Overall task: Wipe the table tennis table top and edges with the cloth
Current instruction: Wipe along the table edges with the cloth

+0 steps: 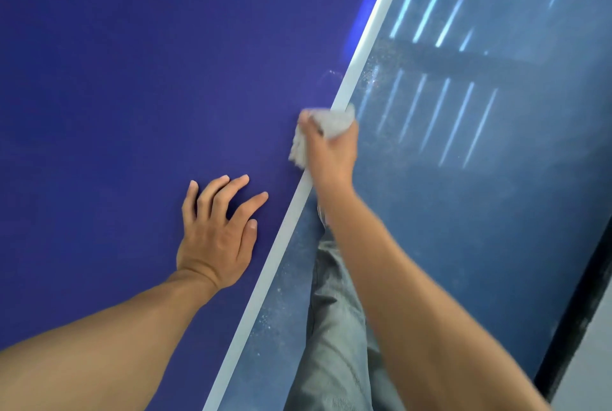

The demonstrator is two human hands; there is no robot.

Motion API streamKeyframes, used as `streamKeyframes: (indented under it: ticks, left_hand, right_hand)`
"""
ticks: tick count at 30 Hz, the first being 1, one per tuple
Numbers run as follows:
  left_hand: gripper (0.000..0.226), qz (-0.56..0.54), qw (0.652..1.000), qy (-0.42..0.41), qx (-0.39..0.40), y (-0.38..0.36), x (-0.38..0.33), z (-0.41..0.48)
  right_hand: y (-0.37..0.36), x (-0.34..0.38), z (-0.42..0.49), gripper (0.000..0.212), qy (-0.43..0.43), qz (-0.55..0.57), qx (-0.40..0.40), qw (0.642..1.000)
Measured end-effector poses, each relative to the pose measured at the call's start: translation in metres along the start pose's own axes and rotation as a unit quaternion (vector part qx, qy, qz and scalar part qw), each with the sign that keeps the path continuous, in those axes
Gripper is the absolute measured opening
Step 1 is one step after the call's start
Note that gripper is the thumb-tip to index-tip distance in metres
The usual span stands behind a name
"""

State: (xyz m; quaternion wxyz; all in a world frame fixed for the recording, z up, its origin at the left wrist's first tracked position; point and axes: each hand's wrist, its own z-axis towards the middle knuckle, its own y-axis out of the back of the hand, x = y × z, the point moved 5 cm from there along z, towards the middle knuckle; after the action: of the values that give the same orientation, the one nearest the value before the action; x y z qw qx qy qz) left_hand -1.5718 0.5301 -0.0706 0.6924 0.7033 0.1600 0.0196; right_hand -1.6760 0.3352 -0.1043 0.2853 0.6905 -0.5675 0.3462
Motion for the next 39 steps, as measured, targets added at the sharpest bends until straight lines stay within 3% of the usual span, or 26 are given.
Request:
streamKeyframes:
  ticks: [2,4,6,11,14,16,19,21,25,28,32,34,37,39]
  left_hand:
    - [0.041,-0.002,1.0,0.0,0.002,0.0,0.0,0.0]
    - [0.041,-0.008,1.0,-0.001,0.002,-0.001,0.002,0.0]
    - [0.041,-0.013,1.0,-0.001,0.005,-0.003,0.003,0.0]
    - [0.04,-0.018,1.0,0.008,0.013,-0.001,0.002,0.002]
    - [0.04,-0.015,1.0,0.013,0.021,0.0,0.002,0.001]
    - [0.04,-0.01,1.0,0.015,0.023,0.0,0.002,0.002]
    - [0.039,-0.008,0.999,0.021,0.025,0.002,0.001,0.003]
    - [0.039,-0.007,0.999,0.026,0.026,0.003,0.0,0.003]
    - [0.037,-0.012,0.998,0.045,0.031,0.002,-0.002,0.003]
    - [0.036,-0.016,0.998,0.055,0.029,0.004,-0.004,0.005]
    - [0.035,0.006,0.994,0.106,0.014,0.014,-0.014,0.034]
    - [0.036,0.013,0.994,0.109,-0.004,0.017,-0.025,0.069]
    - [0.035,0.004,0.995,0.092,-0.038,0.016,-0.038,0.152]
    - [0.035,0.005,0.995,0.082,-0.061,0.016,-0.045,0.215]
  right_hand:
    - [0.005,0.048,0.059,0.058,0.018,0.001,-0.033,0.999]
    - [0.01,0.088,0.101,0.026,0.033,0.038,-0.042,0.998]
    - [0.016,0.111,0.122,0.012,0.038,0.05,-0.048,0.997]
    - [0.007,0.089,0.098,0.023,0.04,0.036,-0.046,0.998]
    - [0.002,0.039,0.043,0.054,-0.03,0.076,-0.03,0.996]
    - [0.003,0.008,0.002,0.06,-0.069,0.062,-0.002,0.996]
    - [0.009,-0.007,-0.028,0.054,-0.084,-0.006,0.025,0.996]
    - [0.007,0.009,-0.01,0.049,-0.068,0.017,0.044,0.997]
    - [0.004,0.084,0.09,0.027,-0.024,0.08,-0.002,0.996]
    - [0.013,0.152,0.171,0.012,0.012,0.064,-0.027,0.997]
    - [0.024,0.202,0.227,0.023,0.046,0.063,-0.021,0.997]
    - [0.023,0.204,0.227,0.015,0.069,0.052,0.001,0.996]
    - [0.023,0.174,0.201,0.017,0.06,0.01,0.028,0.998]
    - [0.03,0.136,0.172,0.038,0.012,-0.039,0.037,0.998]
